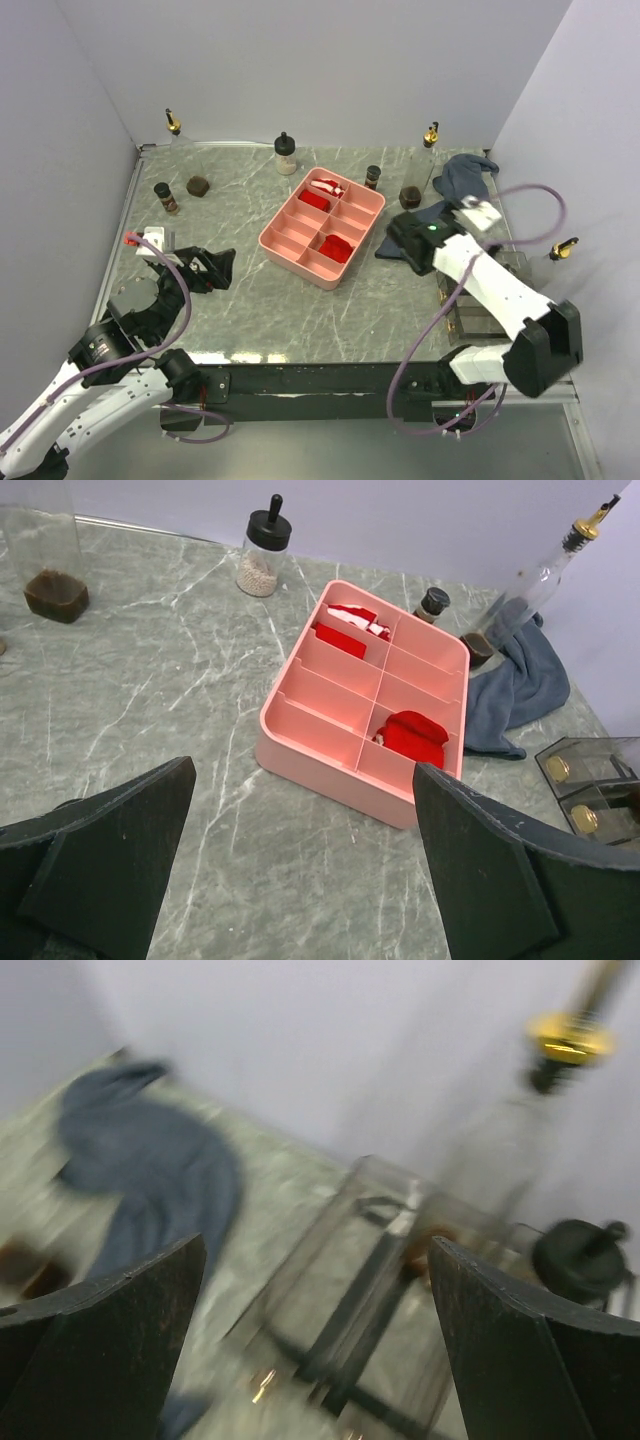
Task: Organize the condiment bottles
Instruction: Place the bottle in the storage box, then pick up the bottle from the center of the board.
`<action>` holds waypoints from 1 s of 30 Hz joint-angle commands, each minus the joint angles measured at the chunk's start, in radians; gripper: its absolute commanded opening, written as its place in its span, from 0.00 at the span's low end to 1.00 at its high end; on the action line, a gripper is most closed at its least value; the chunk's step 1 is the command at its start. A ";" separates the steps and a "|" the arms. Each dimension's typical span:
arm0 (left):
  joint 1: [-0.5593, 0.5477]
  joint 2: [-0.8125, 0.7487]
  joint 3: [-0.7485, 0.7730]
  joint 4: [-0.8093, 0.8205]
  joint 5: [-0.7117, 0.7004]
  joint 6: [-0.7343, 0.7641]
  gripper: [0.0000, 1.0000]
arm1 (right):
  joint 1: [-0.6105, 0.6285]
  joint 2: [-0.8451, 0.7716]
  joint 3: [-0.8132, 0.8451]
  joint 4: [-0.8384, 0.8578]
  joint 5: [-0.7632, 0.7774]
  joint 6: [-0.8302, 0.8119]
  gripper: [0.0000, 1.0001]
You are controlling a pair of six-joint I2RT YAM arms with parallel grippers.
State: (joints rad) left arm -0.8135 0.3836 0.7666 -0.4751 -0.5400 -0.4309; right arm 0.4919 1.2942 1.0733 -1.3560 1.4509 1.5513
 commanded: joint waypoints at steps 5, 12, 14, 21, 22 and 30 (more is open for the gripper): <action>-0.001 0.067 0.019 -0.035 -0.104 -0.120 0.97 | 0.411 0.207 0.250 0.015 0.039 -0.295 1.00; -0.003 0.169 0.077 -0.142 -0.219 -0.265 0.97 | 0.567 0.307 0.471 0.019 0.086 -0.222 1.00; -0.001 0.161 0.063 -0.096 -0.193 -0.264 0.97 | 0.570 0.323 0.563 -0.028 0.170 -0.111 1.00; -0.001 0.121 0.030 -0.074 -0.184 -0.304 0.97 | 0.565 0.376 0.827 -0.075 0.298 0.011 1.00; -0.001 0.120 0.031 -0.079 -0.201 -0.308 0.97 | 0.565 0.363 0.824 -0.075 0.298 0.053 1.00; -0.001 0.103 0.025 -0.053 -0.163 -0.284 0.97 | 0.594 0.318 0.889 -0.078 0.292 0.150 1.00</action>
State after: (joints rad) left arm -0.8131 0.4938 0.7906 -0.5652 -0.7116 -0.7101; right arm 1.0637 1.6688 1.9102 -1.3510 1.4582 1.5749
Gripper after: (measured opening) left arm 0.969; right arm 0.999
